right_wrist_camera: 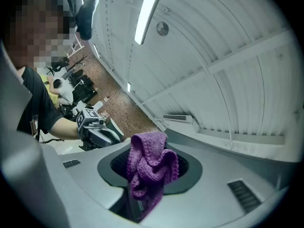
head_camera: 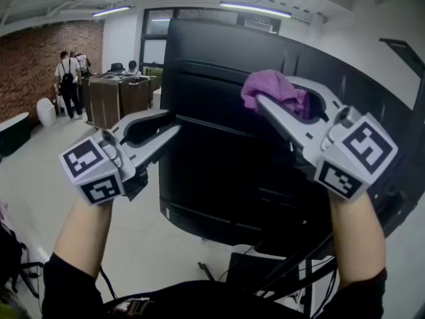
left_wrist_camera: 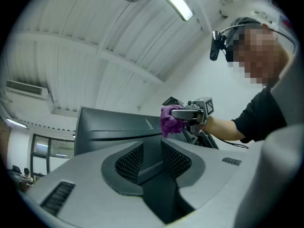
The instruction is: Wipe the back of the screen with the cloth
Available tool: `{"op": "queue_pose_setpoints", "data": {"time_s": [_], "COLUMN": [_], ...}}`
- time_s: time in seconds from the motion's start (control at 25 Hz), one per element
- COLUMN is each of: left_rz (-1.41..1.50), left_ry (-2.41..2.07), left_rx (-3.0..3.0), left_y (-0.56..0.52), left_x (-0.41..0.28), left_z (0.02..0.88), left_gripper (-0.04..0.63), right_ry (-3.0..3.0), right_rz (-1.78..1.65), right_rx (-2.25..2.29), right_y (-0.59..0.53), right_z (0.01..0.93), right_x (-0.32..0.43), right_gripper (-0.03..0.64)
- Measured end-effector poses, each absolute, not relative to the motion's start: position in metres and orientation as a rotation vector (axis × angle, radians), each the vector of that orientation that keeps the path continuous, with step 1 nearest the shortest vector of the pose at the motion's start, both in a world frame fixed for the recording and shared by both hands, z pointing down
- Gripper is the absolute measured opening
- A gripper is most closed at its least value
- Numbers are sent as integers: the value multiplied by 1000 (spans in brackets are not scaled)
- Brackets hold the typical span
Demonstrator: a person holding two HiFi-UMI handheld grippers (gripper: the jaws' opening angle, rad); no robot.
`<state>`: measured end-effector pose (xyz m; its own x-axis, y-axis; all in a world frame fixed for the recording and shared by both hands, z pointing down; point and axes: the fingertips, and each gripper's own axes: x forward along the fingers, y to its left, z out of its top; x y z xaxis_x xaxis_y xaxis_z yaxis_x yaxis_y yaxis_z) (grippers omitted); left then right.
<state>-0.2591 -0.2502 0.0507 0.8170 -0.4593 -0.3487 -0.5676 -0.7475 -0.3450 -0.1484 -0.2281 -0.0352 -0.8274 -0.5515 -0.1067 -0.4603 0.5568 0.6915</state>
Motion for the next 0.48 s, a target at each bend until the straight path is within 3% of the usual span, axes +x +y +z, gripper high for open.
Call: {"op": "queue_pose_setpoints", "data": {"time_s": [0.48], "left_rz": [394], "left_ry": [782], "left_rx": [-2638], "left_y": [-269], "left_x": [-323], "left_z": [83], "left_gripper": [101], "right_ry": [-2355], "right_rz": [-1296], "right_rx": [1118], "right_y": [-331], "right_z": [-54], "right_x": [-235], "right_gripper": [135]}}
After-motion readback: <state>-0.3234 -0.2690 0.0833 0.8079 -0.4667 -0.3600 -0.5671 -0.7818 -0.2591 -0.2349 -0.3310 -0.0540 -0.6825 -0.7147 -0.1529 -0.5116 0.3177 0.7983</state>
